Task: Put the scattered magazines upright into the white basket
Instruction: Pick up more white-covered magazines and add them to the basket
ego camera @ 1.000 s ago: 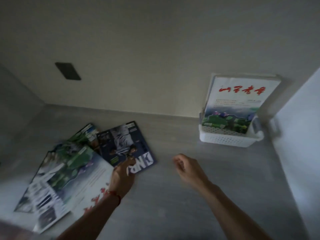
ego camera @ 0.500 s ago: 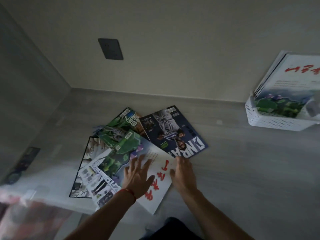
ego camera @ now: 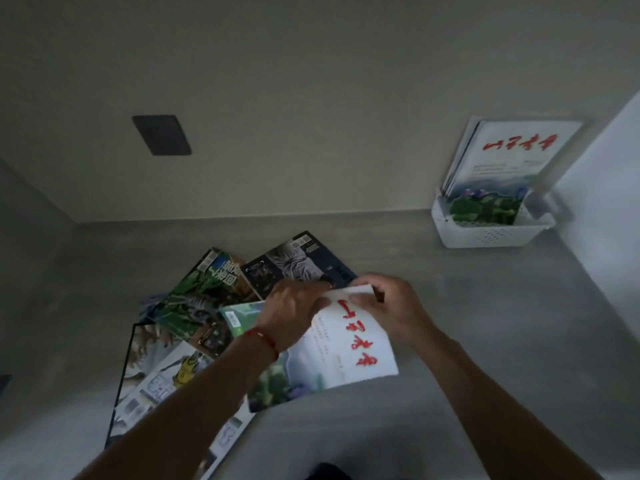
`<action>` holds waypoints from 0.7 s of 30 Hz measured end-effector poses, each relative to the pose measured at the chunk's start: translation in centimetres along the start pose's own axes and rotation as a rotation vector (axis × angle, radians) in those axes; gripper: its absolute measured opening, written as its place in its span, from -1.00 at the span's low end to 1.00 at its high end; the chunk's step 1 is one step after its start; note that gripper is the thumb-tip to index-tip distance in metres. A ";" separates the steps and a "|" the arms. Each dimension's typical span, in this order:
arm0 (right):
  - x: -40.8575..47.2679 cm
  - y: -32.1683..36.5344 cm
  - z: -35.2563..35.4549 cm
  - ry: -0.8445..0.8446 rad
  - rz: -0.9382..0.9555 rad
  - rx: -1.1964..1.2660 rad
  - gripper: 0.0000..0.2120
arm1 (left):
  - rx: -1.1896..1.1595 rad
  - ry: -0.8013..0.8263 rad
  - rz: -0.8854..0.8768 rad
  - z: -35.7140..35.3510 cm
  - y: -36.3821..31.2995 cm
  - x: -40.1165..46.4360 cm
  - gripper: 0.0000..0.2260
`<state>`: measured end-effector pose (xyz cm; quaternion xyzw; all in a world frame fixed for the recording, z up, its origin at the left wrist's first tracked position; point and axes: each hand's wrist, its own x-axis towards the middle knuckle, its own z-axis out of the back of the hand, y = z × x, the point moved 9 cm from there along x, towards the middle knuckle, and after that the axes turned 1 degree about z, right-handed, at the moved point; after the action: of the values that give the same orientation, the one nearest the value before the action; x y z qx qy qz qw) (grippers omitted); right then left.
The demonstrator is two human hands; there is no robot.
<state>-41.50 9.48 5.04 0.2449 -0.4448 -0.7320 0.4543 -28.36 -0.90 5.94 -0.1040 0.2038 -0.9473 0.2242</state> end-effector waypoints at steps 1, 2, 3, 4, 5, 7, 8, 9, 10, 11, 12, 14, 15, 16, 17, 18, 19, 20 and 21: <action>0.3 -0.1 2.0 -0.071 -0.009 0.027 -0.87 | -0.083 0.002 0.023 0.4 -0.6 1.1 -0.77; 0.4 -0.3 4.3 -0.152 -0.014 0.038 -0.82 | -0.132 -0.027 0.041 1.0 -1.4 2.1 -0.81; 0.3 -0.7 6.7 -0.241 -0.018 0.022 -0.76 | -0.170 -0.079 0.043 1.7 -2.2 3.2 -0.84; -0.1 -1.4 9.2 -0.330 -0.032 0.009 -0.70 | -0.212 -0.132 0.043 2.4 -3.2 4.2 -0.89; -0.7 -2.6 11.6 -0.423 -0.067 0.018 -0.65 | -0.264 -0.175 0.050 2.9 -4.2 5.1 -0.92; -2.3 -6.4 15.6 -0.558 -0.221 0.106 -0.55 | -0.387 -0.232 0.086 3.5 -6.1 6.9 -0.90; -3.0 -8.6 16.6 -0.562 -0.337 0.141 -0.51 | -0.443 -0.246 0.110 3.4 -7.2 7.8 -0.89; -3.6 -10.7 16.9 -0.515 -0.446 0.159 -0.49 | -0.486 -0.251 0.126 3.2 -8.2 8.7 -0.89; -3.9 -12.2 16.8 -0.436 -0.518 0.181 -0.47 | -0.521 -0.252 0.135 2.7 -9.5 9.6 -0.90; -3.9 -13.2 16.6 -0.351 -0.536 0.219 -0.44 | -0.560 -0.251 0.140 2.1 -10.7 10.4 -0.90; -3.7 -13.6 16.6 -0.279 -0.507 0.272 -0.43 | -0.609 -0.244 0.148 1.4 -11.9 11.3 -0.91; -3.0 -13.8 18.3 -0.215 -0.413 0.346 -0.52 | -0.697 -0.216 0.168 0.1 -14.1 13.2 -0.90; -2.9 -14.1 19.9 -0.232 -0.390 0.348 -0.62 | -0.710 -0.202 0.169 -0.3 -15.1 14.2 -0.90; -2.8 -14.5 22.0 -0.275 -0.382 0.333 -0.72 | -0.709 -0.194 0.165 -0.6 -16.2 15.3 -0.89; -2.7 -14.9 24.3 -0.327 -0.376 0.301 -0.81 | -0.719 -0.191 0.165 -0.8 -17.1 16.3 -0.89; -2.5 -15.0 26.6 -0.372 -0.352 0.265 -0.88 | -0.737 -0.192 0.170 -1.0 -17.8 17.3 -0.90; -2.2 -14.9 29.2 -0.410 -0.314 0.208 -0.88 | -0.758 -0.194 0.177 -1.2 -18.5 18.4 -0.89; -1.7 -14.6 31.6 -0.439 -0.271 0.137 -0.87 | -0.772 -0.198 0.184 -1.3 -19.1 19.5 -0.88; -1.2 -14.2 34.0 -0.472 -0.237 0.046 -0.89 | -0.786 -0.206 0.192 -1.3 -19.7 20.5 -0.85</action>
<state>-73.26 27.85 9.03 0.1281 -0.5232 -0.8066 0.2436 -54.30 6.05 15.46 -0.2562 0.5353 -0.7568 0.2740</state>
